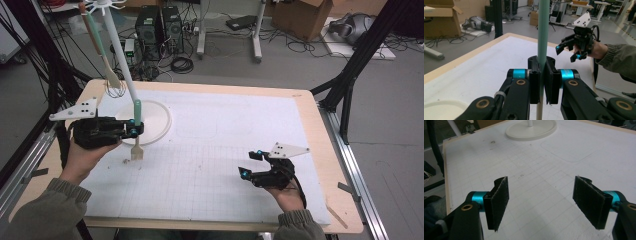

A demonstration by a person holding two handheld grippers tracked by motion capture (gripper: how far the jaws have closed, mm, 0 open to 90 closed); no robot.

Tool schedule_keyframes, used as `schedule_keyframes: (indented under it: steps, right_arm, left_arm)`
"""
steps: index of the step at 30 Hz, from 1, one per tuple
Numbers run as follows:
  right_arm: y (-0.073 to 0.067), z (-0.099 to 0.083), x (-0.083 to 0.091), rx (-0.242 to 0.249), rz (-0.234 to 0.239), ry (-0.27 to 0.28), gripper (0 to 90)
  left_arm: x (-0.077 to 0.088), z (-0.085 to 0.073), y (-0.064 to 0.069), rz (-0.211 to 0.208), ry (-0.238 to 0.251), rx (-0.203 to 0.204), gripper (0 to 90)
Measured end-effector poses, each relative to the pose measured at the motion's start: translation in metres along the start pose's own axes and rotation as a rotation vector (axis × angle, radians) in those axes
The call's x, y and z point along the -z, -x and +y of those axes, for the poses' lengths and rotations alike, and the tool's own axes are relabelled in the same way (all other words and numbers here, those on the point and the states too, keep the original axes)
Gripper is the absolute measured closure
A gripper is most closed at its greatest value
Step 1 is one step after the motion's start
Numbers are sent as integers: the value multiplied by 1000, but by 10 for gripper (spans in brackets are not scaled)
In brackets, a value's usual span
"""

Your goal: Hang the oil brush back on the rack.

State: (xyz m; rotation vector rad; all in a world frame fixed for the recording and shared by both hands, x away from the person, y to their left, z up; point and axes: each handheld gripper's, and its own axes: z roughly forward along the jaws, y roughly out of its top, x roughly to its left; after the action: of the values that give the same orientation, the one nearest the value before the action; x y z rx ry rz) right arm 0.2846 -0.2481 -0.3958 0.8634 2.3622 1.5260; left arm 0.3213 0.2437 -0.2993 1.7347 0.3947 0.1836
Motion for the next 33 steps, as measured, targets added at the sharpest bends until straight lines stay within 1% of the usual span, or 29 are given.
schedule_keyframes:
  steps: [5, 11, 15, 23, 27, 29, 31, 32, 33]
  right_arm:
    - [2, -4, -2, 3, 0, -19, 280]
    - [4, -5, -3, 0, -3, -19, 279]
    - [5, -5, -3, 1, -6, -14, 279]
    - [3, -3, -4, 8, -8, -18, 279]
    - [2, -2, -7, 12, -8, -23, 279]
    - [2, -1, -8, 18, -7, -23, 279]
    - [1, -1, -8, 13, -5, -27, 278]
    - [2, -1, -9, 19, -6, -24, 279]
    - [2, -1, -9, 15, -2, -28, 279]
  left_arm:
    - [4, 6, -7, 13, 16, 10, 836]
    - [9, 18, -16, 24, 36, 17, 836]
    - [15, 28, -22, 30, 59, 27, 836]
    - [27, 47, -33, 57, 89, 30, 836]
    - [30, 55, -37, 63, 112, 35, 836]
    - [31, 58, -39, 69, 114, 36, 836]
    - [32, 61, -41, 74, 124, 44, 836]
    - [33, 62, -42, 78, 124, 45, 836]
    - [34, 63, -43, 80, 123, 43, 836]
